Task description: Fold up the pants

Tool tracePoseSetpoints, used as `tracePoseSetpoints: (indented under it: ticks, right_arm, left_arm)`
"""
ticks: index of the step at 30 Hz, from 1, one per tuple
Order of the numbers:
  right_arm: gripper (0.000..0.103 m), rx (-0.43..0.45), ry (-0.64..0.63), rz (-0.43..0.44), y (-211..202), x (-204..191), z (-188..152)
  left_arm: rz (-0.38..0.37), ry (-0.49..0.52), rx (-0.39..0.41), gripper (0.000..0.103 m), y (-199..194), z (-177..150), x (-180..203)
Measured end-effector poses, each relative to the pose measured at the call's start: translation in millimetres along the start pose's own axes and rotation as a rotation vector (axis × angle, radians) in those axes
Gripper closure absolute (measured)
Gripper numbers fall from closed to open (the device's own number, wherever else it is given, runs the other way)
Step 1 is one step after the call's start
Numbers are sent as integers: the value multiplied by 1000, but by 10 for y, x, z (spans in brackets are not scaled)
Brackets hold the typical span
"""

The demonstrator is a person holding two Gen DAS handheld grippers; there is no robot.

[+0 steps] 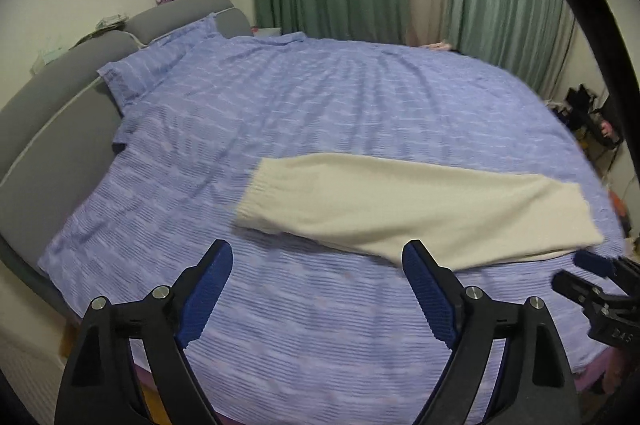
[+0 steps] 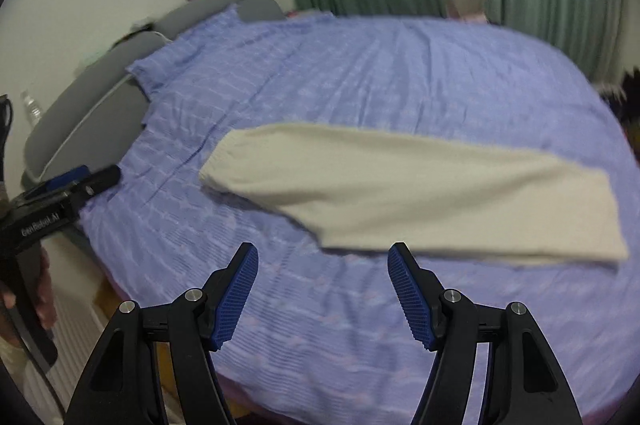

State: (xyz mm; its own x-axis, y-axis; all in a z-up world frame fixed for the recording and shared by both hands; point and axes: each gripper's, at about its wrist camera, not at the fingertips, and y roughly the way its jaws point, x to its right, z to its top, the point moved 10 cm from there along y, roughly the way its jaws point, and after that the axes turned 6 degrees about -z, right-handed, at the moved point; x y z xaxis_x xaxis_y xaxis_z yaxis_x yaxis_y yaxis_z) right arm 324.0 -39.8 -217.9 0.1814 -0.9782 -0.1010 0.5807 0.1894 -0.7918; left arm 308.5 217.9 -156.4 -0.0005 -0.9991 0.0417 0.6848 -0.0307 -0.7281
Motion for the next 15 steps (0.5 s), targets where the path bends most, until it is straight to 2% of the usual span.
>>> tracePoseSetpoints:
  ticks: [2, 7, 9, 15]
  right_arm:
    - [36, -40, 27, -40, 187, -129, -51]
    - [36, -136, 57, -84, 757, -443, -116]
    - [36, -160, 34, -106, 997, -560, -91]
    - [36, -159, 2, -148, 1491, -814, 177]
  left_arm:
    - [2, -3, -18, 16, 214, 40, -363]
    - [-32, 11, -48, 16, 822, 81, -924]
    - [-78, 27, -84, 16, 1176, 78, -1079]
    - [-247, 60, -142, 18, 2010, 189, -1270]
